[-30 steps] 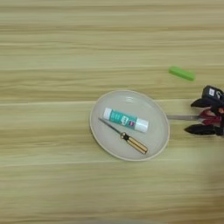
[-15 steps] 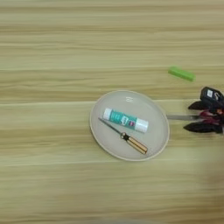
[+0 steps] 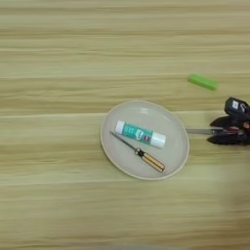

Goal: Move the objects on the table

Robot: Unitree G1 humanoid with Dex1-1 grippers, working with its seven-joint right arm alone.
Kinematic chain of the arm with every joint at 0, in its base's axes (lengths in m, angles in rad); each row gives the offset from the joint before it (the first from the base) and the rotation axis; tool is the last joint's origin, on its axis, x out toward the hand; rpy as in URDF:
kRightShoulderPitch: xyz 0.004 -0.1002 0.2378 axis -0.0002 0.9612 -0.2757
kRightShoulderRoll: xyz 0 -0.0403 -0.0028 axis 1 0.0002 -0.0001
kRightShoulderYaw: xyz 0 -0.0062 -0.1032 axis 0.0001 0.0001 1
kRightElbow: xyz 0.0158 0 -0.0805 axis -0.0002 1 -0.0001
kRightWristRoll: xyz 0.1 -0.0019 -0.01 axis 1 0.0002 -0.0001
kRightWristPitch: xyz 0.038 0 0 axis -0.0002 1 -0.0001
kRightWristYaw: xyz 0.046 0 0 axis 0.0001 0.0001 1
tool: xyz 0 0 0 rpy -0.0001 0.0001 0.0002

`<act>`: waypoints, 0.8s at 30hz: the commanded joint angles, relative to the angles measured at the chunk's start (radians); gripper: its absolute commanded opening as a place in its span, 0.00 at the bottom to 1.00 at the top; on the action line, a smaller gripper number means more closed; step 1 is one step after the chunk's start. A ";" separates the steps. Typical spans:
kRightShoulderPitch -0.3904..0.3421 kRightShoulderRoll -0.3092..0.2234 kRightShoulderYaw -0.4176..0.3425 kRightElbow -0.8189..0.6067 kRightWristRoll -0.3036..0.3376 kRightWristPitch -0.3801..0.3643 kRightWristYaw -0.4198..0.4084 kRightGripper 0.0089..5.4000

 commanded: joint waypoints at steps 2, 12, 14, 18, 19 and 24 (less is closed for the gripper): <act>-0.005 -0.042 0.029 -0.012 -0.040 0.021 -0.034 0.39; -0.004 -0.058 0.023 -0.004 -0.034 0.027 -0.043 0.22; -0.002 -0.061 0.022 -0.003 -0.034 0.026 -0.043 0.18; 0.000 -0.065 0.021 -0.003 -0.032 0.027 -0.042 0.13; 0.000 -0.066 0.021 -0.003 -0.032 0.027 -0.041 0.13; -0.004 -0.069 0.018 -0.004 -0.030 0.027 -0.046 0.13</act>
